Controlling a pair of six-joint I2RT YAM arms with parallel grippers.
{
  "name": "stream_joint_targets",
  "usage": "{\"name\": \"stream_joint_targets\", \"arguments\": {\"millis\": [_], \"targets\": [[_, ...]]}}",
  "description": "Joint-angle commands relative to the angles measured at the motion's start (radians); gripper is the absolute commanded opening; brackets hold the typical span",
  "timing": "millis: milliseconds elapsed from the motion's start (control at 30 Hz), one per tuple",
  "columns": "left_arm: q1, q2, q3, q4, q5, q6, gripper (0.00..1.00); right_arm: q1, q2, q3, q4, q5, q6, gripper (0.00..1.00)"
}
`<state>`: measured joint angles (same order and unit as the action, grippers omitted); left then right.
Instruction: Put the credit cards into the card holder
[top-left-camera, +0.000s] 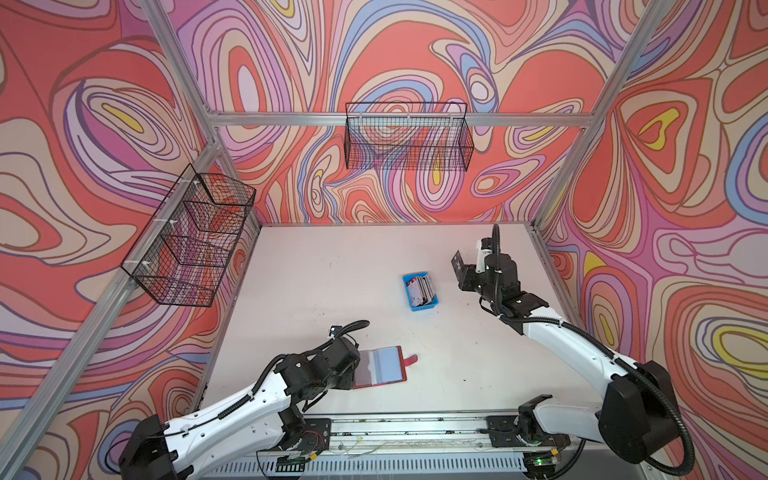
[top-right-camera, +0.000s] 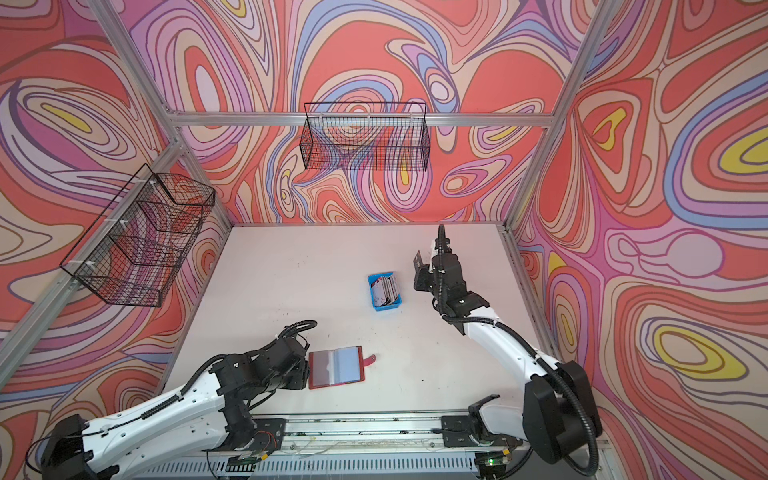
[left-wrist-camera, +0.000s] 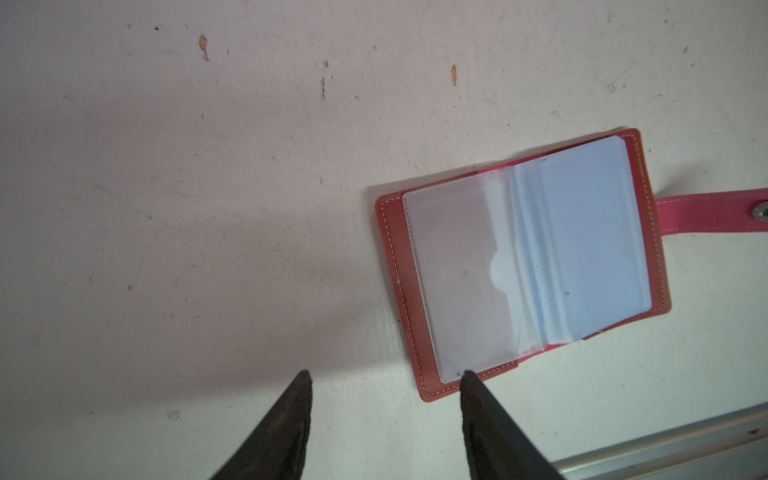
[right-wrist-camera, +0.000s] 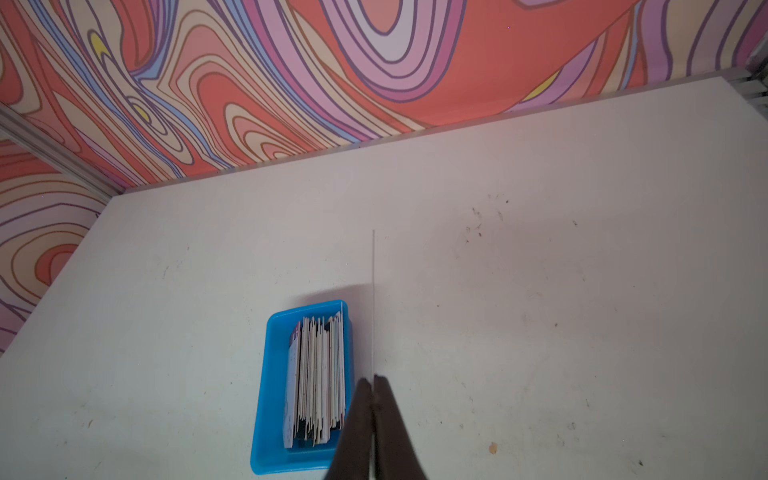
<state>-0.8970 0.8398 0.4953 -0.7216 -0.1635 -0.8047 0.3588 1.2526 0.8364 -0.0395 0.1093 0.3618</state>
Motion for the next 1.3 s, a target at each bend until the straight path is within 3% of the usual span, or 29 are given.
{"name": "stream_joint_targets", "arguments": {"millis": [0,233,333,500,633,833,900,1000,1267], "targets": [[-0.004,-0.004,0.000,-0.009,0.000,0.000,0.59,-0.004,-0.091,-0.048,0.079,0.078,0.038,0.00],[-0.003,-0.016,-0.004,0.005,0.021,0.012,0.59,0.016,-0.248,-0.160,0.180,0.091,0.104,0.00],[-0.003,-0.015,-0.004,0.002,0.007,0.007,0.60,0.081,-0.274,-0.176,0.211,0.090,0.155,0.00],[-0.002,0.001,0.011,-0.018,0.004,-0.003,0.59,0.338,-0.332,-0.167,0.201,0.242,0.271,0.00],[-0.003,-0.038,-0.001,-0.004,0.031,-0.059,0.59,0.623,-0.355,-0.298,0.337,0.444,0.376,0.00],[-0.003,-0.137,-0.045,-0.014,0.031,-0.131,0.58,1.079,-0.129,-0.445,0.700,0.875,0.458,0.00],[-0.003,-0.175,-0.080,0.023,0.059,-0.130,0.59,1.158,-0.012,-0.455,0.819,0.936,0.487,0.00],[-0.002,-0.198,-0.118,0.088,0.113,-0.131,0.59,1.177,0.162,-0.422,0.871,0.891,0.594,0.00],[-0.002,-0.196,-0.171,0.175,0.126,-0.162,0.56,1.178,0.432,-0.491,1.261,0.833,0.603,0.00]]}}
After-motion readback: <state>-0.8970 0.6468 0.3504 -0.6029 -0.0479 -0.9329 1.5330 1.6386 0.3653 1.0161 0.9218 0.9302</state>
